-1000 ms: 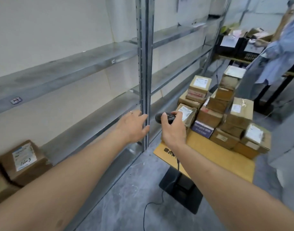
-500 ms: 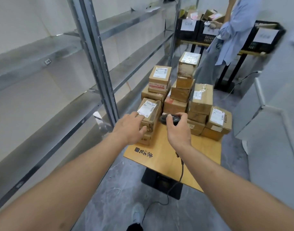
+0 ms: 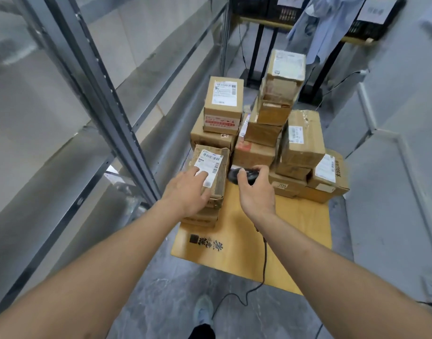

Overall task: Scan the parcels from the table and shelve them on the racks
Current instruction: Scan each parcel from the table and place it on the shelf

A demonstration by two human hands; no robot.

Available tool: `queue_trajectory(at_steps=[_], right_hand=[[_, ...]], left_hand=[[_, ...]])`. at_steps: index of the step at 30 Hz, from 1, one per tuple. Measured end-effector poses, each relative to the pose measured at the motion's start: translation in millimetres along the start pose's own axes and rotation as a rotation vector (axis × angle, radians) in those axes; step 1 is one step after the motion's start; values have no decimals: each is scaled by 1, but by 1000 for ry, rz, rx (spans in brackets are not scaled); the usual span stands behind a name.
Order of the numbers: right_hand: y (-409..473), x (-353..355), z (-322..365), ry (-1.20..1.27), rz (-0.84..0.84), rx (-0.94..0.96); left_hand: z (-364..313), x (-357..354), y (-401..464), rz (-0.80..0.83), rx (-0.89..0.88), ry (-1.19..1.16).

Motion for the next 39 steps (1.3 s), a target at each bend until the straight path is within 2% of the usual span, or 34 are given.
queue_trajectory(at_steps=[8, 17, 23, 31, 39], right_hand=[[35, -37, -8, -91, -15, -156], [49, -59, -12, -121, 9, -164], [50, -62, -16, -121, 40, -172], [41, -54, -17, -156, 91, -151], [30, -14, -4, -119, -11, -132]], left_hand=[[42, -28, 34, -2, 31, -181], [67, -55, 43, -33, 150, -654], [73, -54, 35, -188, 147, -867], [69, -38, 23, -88, 62, -826], [59, -12, 14, -118, -36, -841]])
Point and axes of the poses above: each hand's wrist, its own y-axis towards the middle knuckle, its own x-axis out of the back of the hand, z = x × y, the point moved 6 cm from there along y, towards the middle knuckle, and after that the axes turned 10 degrees about -x, right-handed, at the moved point
